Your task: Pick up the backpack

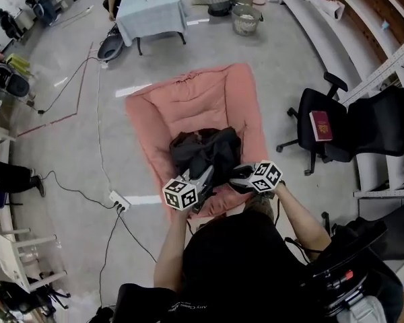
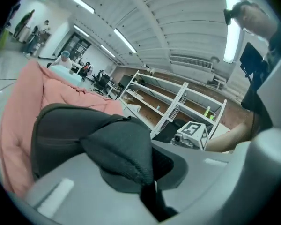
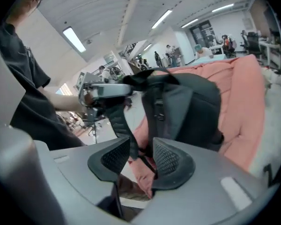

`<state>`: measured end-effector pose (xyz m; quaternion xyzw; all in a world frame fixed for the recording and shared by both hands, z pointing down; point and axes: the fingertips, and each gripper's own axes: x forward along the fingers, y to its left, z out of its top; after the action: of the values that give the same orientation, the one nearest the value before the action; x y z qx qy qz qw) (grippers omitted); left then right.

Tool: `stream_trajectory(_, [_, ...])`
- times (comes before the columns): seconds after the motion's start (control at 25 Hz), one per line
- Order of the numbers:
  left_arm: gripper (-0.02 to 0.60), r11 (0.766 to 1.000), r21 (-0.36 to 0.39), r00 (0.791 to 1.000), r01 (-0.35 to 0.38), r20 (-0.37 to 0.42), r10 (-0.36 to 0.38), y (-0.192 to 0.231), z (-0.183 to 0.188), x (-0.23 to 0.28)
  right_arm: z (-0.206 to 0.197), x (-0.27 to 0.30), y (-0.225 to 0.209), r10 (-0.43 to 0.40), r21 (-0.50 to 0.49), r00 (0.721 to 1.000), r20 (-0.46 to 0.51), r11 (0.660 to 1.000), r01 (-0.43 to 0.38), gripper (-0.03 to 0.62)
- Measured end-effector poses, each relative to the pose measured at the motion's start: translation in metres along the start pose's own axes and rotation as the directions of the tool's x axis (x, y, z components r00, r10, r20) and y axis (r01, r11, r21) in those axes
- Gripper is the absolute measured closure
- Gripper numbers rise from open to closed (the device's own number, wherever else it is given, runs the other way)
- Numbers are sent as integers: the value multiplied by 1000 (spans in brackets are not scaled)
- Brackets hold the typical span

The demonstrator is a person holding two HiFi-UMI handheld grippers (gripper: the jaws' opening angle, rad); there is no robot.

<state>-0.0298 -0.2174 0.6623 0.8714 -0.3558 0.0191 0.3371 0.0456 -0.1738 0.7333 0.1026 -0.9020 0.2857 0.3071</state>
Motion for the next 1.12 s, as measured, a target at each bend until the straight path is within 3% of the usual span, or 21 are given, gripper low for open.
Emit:
stream_trajectory(0.12, [563, 1000, -22, 1000, 7, -21, -8, -3, -6, -14, -4, -5, -44, -98, 10, 995, -3, 995, 98, 347])
stream_trajectory(0.24, [561, 998, -50, 999, 23, -33, -25, -15, -19, -22, -2, 11, -43, 2, -9, 1000, -4, 1000, -2, 326])
stream_trajectory(0.4, [562, 996, -75, 998, 43, -46, -46, -29, -36, -32, 20, 52, 0, 219, -46, 975, 30, 975, -217, 379])
stream_trajectory(0.44, [567, 995, -84, 997, 47, -50, -52, -31, -38, -36, 26, 62, 9, 247, -37, 968, 46, 969, -245, 368])
stream_trajectory(0.52, [574, 991, -122, 998, 60, -25, -64, -33, -36, -45, 30, 77, 16, 271, 3, 960, 76, 962, -272, 440])
stream_trajectory(0.6, [575, 980, -182, 996, 85, 42, -78, -35, -24, -52, 24, 87, 20, 285, 37, 955, 78, 957, -288, 501])
stream_trajectory(0.68, [574, 969, -223, 990, 106, 110, -83, -36, -13, -56, 12, 95, 29, 310, 55, 949, 55, 948, -312, 502])
stream_trajectory(0.76, [574, 967, -237, 985, 97, 164, -59, -33, -9, -59, 5, 99, 44, 370, 93, 927, 57, 923, -374, 496])
stream_trajectory(0.88, [574, 972, -227, 980, 61, 198, -16, -24, -3, -67, 6, 93, 73, 510, 171, 858, 69, 841, -513, 501])
stream_trajectory(0.92, [574, 973, -221, 981, 62, 195, -18, -24, -1, -66, 2, 89, 77, 529, 183, 847, 52, 829, -529, 507])
stream_trajectory(1.04, [574, 969, -221, 981, 108, 180, -68, -32, 0, -57, -32, 90, 69, 471, 168, 880, -59, 874, -457, 503])
stream_trajectory(1.12, [574, 967, -213, 981, 137, 163, -104, -41, -2, -53, -51, 96, 65, 428, 187, 900, -77, 893, -409, 505])
